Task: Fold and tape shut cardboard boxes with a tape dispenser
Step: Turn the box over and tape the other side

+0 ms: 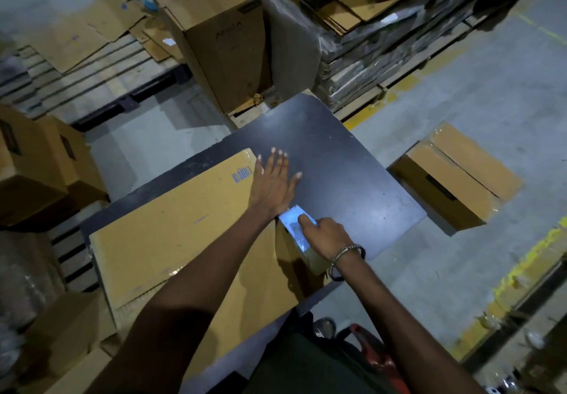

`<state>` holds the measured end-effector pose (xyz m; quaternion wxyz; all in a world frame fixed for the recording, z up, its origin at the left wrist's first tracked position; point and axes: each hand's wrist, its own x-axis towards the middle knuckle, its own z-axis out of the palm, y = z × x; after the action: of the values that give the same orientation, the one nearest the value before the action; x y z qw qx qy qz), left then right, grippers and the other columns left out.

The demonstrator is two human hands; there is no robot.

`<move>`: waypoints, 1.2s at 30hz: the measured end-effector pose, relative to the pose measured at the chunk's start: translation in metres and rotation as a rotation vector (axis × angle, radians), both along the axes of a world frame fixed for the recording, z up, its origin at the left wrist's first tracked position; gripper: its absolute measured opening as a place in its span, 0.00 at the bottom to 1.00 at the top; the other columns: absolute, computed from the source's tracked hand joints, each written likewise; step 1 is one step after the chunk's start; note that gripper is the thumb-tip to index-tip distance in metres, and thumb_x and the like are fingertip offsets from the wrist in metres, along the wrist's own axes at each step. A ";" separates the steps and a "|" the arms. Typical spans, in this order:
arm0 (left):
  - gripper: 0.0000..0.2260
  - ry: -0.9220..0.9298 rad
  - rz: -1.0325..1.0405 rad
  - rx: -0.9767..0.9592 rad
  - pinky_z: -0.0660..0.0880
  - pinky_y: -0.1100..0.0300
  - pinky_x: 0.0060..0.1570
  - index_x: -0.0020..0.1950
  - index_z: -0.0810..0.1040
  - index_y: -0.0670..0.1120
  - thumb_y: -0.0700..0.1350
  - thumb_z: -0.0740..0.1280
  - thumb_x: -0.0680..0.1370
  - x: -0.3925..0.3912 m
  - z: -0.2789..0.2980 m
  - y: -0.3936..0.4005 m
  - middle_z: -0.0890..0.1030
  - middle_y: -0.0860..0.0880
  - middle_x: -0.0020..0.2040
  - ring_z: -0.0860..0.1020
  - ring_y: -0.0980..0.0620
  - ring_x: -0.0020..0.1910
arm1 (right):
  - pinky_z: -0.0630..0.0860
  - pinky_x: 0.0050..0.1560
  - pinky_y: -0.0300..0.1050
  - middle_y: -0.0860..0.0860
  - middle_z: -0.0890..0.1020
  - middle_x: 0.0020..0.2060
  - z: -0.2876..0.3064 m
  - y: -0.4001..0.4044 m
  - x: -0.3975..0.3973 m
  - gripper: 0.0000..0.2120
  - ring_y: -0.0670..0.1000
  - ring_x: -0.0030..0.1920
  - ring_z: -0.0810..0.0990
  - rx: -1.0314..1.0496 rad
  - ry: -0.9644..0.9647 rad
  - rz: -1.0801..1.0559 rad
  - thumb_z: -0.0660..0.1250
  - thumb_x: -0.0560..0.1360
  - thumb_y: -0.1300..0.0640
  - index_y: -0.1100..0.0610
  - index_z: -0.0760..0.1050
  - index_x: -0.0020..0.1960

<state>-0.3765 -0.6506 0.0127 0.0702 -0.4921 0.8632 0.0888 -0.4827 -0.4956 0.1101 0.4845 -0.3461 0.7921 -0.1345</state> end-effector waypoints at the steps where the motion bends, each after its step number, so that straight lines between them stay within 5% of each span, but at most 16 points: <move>1: 0.35 -0.007 0.017 -0.007 0.38 0.42 0.82 0.86 0.47 0.42 0.63 0.35 0.86 0.000 -0.002 0.000 0.50 0.46 0.87 0.41 0.48 0.86 | 0.70 0.38 0.46 0.53 0.79 0.35 0.001 0.000 0.000 0.25 0.58 0.41 0.80 -0.010 -0.008 -0.008 0.59 0.78 0.38 0.56 0.71 0.34; 7: 0.35 -0.029 0.026 -0.056 0.38 0.44 0.83 0.86 0.50 0.41 0.64 0.38 0.87 0.000 -0.007 -0.001 0.52 0.45 0.87 0.42 0.46 0.86 | 0.71 0.37 0.48 0.53 0.79 0.31 0.002 0.061 -0.010 0.27 0.49 0.33 0.77 -0.012 0.018 -0.043 0.61 0.80 0.39 0.61 0.75 0.35; 16: 0.39 -0.008 -0.001 -0.043 0.43 0.42 0.83 0.87 0.46 0.43 0.68 0.37 0.84 -0.014 0.000 0.053 0.48 0.44 0.87 0.42 0.47 0.86 | 0.71 0.40 0.46 0.53 0.80 0.33 -0.008 0.083 -0.018 0.26 0.54 0.37 0.78 -0.037 0.084 -0.035 0.61 0.77 0.38 0.58 0.75 0.34; 23: 0.33 0.085 -0.011 -0.118 0.45 0.42 0.83 0.85 0.60 0.44 0.63 0.43 0.87 -0.017 -0.012 0.093 0.60 0.43 0.85 0.50 0.45 0.86 | 0.77 0.44 0.49 0.55 0.81 0.37 -0.008 0.100 -0.013 0.29 0.56 0.41 0.80 -0.066 0.075 -0.047 0.58 0.74 0.34 0.60 0.79 0.39; 32: 0.33 0.034 0.005 -0.128 0.44 0.40 0.83 0.85 0.59 0.45 0.63 0.42 0.87 -0.024 -0.005 0.109 0.56 0.42 0.86 0.47 0.44 0.86 | 0.75 0.37 0.48 0.55 0.81 0.34 -0.017 0.155 -0.017 0.31 0.56 0.37 0.80 -0.033 0.113 -0.066 0.54 0.66 0.28 0.57 0.73 0.33; 36: 0.30 0.086 -0.193 -0.102 0.44 0.42 0.83 0.82 0.66 0.48 0.63 0.46 0.87 -0.038 -0.010 0.143 0.60 0.42 0.85 0.50 0.44 0.86 | 0.72 0.34 0.47 0.54 0.80 0.33 -0.018 0.155 -0.022 0.32 0.55 0.36 0.80 -0.060 0.124 -0.055 0.52 0.66 0.28 0.58 0.74 0.33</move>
<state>-0.4148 -0.5071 0.0028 0.0164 -0.4052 0.9122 0.0586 -0.5044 -0.3408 0.0918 0.4198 -0.3463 0.8255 -0.1497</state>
